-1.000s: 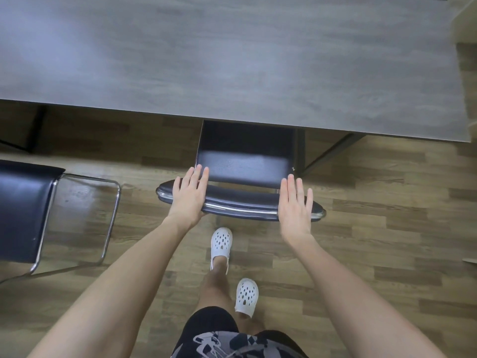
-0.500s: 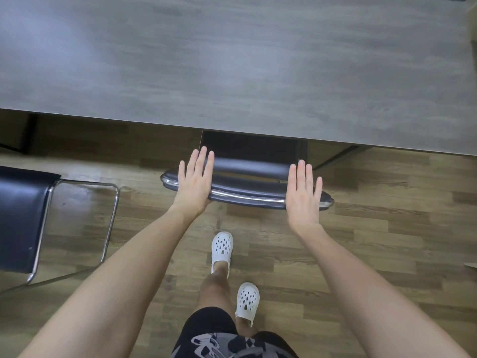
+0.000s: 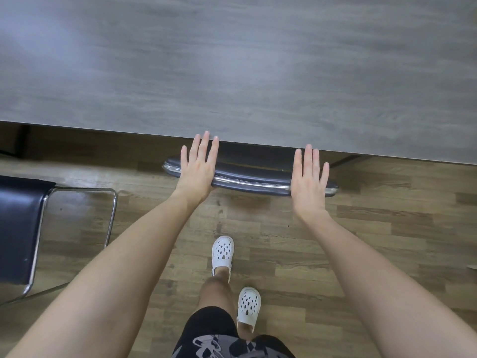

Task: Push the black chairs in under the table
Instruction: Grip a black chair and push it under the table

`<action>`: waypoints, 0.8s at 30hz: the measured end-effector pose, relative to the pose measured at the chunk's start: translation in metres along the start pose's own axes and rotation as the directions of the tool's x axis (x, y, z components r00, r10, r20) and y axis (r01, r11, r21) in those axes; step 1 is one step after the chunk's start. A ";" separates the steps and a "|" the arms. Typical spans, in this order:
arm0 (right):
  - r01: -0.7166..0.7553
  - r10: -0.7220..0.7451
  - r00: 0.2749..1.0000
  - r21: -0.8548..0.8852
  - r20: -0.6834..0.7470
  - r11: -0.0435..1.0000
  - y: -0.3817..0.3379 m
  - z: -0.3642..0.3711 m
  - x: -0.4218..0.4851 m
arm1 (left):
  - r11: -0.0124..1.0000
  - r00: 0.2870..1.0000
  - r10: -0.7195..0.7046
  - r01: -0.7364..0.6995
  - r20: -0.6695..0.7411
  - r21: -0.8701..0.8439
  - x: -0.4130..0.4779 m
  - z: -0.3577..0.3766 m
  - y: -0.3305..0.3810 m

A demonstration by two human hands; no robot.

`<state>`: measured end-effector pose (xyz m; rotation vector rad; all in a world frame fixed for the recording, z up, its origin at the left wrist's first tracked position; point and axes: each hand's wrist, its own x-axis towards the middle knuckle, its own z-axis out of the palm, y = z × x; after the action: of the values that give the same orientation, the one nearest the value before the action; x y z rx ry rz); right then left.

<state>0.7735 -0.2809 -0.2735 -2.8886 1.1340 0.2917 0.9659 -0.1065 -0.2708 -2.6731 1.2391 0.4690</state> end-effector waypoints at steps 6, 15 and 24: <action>0.018 -0.017 1.000 -0.020 0.020 1.000 0.004 -0.005 0.022 | 1.000 1.000 0.009 -0.009 -0.004 0.012 0.021 -0.008 -0.001; 0.027 -0.026 0.999 -0.024 0.038 0.999 0.006 -0.011 0.046 | 1.000 1.000 0.015 -0.015 -0.006 0.020 0.045 -0.014 -0.003; 0.054 -0.052 0.998 -0.046 0.040 0.998 0.013 -0.011 0.054 | 1.000 0.999 0.018 -0.019 0.046 0.006 0.049 -0.024 0.002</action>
<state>0.8054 -0.3276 -0.2722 -2.9339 1.0575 0.3761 0.9996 -0.1493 -0.2654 -2.6325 1.2513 0.5256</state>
